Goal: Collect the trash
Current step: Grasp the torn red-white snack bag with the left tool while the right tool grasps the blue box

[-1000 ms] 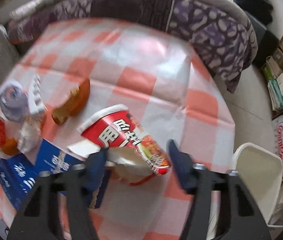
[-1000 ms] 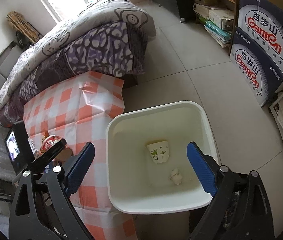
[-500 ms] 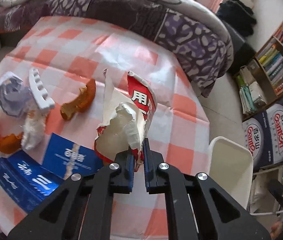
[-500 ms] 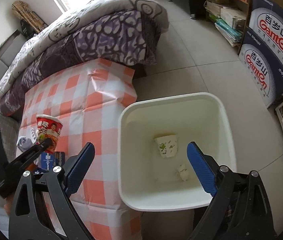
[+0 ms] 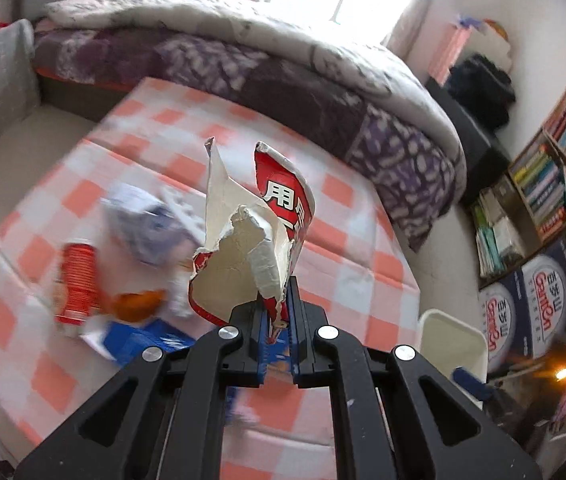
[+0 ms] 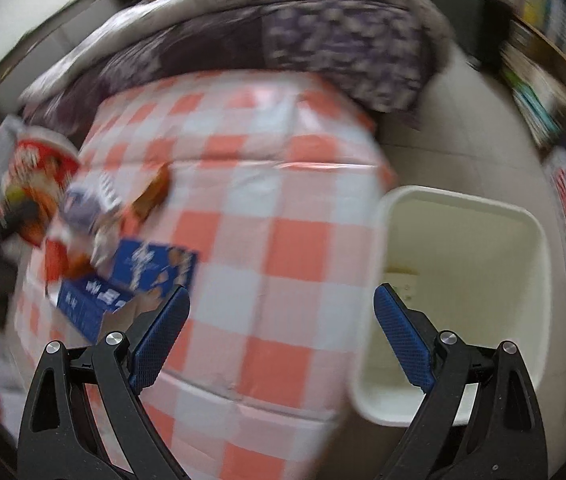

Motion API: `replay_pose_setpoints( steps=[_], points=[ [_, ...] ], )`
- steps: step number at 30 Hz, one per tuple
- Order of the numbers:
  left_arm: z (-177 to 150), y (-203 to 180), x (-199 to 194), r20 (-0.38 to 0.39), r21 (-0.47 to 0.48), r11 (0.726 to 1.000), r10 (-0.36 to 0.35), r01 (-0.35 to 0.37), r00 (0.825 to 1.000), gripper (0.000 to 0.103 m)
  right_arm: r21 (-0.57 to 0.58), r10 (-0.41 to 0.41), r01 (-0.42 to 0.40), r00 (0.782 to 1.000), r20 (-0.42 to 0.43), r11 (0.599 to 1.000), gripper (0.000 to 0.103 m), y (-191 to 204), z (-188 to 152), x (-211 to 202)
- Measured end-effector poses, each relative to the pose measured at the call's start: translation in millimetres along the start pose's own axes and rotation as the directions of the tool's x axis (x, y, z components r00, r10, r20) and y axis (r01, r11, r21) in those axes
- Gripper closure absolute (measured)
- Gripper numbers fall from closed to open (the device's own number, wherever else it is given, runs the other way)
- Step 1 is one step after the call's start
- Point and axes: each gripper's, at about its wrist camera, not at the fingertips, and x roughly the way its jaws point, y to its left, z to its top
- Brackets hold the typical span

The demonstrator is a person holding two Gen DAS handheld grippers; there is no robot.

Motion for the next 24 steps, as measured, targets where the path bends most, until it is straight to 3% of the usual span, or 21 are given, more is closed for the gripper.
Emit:
replay_pose_setpoints(
  steps=[4,11,16,19,22,24],
  points=[
    [7,34,-30,0.054,-0.055,0.998,0.030,-0.027,0.998,0.095,-0.166,0.037,-0.037,0.999,0.001,0.985,0.014,53,-7,15],
    [15,78,-66,0.132,-0.164,0.986,0.062,-0.040,0.989,0.095,-0.381,0.133,-0.137,0.990,-0.036,0.914,0.014,140,-26,45],
    [13,91,-74,0.136,-0.177,0.983,0.079,-0.054,0.988,0.095,-0.536,0.134,-0.129,0.991,-0.031,0.834,0.014,192,-47,60],
    [12,94,-75,0.133,-0.175,0.983,0.083,-0.059,0.988,0.095,-0.565,0.131,-0.131,0.991,-0.041,0.815,0.017,208,-51,68],
    [10,98,-75,0.128,-0.178,0.982,0.082,-0.058,0.988,0.095,-0.538,0.151,-0.165,0.986,-0.071,0.826,0.029,211,-48,75],
    [9,99,-74,0.125,-0.177,0.982,0.083,-0.060,0.989,0.095,-0.514,0.167,-0.191,0.982,-0.091,0.837,0.051,209,-47,77]
  ],
)
